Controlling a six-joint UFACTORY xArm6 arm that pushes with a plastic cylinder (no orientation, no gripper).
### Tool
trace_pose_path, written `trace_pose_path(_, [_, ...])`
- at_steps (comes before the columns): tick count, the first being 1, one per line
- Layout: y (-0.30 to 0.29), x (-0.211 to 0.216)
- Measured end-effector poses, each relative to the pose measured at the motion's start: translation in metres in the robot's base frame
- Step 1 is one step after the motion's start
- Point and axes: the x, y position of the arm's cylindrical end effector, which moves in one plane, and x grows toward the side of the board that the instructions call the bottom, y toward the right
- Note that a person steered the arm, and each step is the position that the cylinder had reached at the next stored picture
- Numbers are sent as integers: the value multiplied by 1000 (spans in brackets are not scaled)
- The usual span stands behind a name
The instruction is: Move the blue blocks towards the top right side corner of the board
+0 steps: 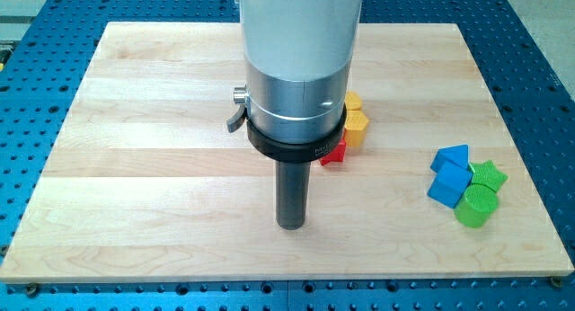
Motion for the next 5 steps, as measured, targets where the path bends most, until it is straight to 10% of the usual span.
trace_pose_path(5, [11,-10])
